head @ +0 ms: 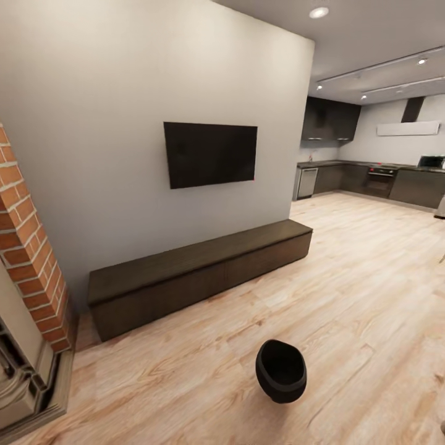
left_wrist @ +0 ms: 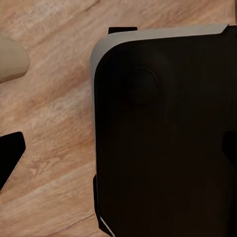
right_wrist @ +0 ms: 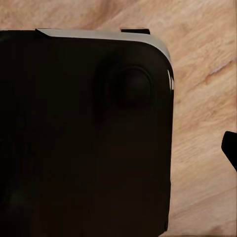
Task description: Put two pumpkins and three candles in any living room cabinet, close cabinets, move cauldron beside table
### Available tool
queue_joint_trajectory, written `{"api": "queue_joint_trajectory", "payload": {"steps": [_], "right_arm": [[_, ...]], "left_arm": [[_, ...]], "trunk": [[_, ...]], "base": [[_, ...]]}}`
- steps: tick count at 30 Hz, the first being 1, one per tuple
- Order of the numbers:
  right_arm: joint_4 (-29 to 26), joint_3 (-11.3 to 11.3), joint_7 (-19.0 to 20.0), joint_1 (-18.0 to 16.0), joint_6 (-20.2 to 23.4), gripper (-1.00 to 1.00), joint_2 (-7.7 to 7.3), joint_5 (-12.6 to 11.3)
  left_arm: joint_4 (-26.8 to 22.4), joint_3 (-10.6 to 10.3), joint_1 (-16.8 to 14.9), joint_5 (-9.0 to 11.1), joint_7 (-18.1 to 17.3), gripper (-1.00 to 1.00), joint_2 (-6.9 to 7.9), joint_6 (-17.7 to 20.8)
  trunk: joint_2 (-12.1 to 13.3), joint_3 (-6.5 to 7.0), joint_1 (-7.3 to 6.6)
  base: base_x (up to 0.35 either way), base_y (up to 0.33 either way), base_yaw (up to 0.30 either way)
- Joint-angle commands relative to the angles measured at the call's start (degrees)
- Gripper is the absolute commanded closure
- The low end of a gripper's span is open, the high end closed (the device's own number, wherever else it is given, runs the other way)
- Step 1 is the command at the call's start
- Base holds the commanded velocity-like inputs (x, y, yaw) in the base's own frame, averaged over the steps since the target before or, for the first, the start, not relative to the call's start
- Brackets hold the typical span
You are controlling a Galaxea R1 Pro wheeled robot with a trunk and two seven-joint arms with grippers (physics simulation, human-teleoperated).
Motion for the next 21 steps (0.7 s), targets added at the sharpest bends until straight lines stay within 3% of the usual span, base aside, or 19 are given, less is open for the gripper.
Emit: {"api": "queue_joint_trajectory", "payload": {"steps": [1, 8, 21], "right_arm": [[0.07, -0.05, 0.06, -0.05, -0.22, -1.0, 0.0, -0.1], [0.07, -0.03, 0.03, -0.05, -0.24, -1.0, 0.0, -0.13], [0.07, -0.06, -0.01, -0.05, -0.27, -1.0, 0.0, -0.13]], "left_arm": [[-0.04, -0.02, 0.01, -0.03, -0.02, -1.0, 0.01, -0.14], [-0.13, -0.04, 0.01, -0.11, -0.02, -1.0, 0.09, -0.36], [-0.45, -0.11, 0.01, -0.21, 0.07, -1.0, 0.1, -2.06]], "trunk": [[-0.03, -0.09, 0.0], [-0.03, -0.36, 0.0], [-0.03, -1.05, 0.0]], "base": [[0.017, 0.0, -0.276], [0.126, 0.0, -0.268], [0.305, 0.0, -0.244]]}}
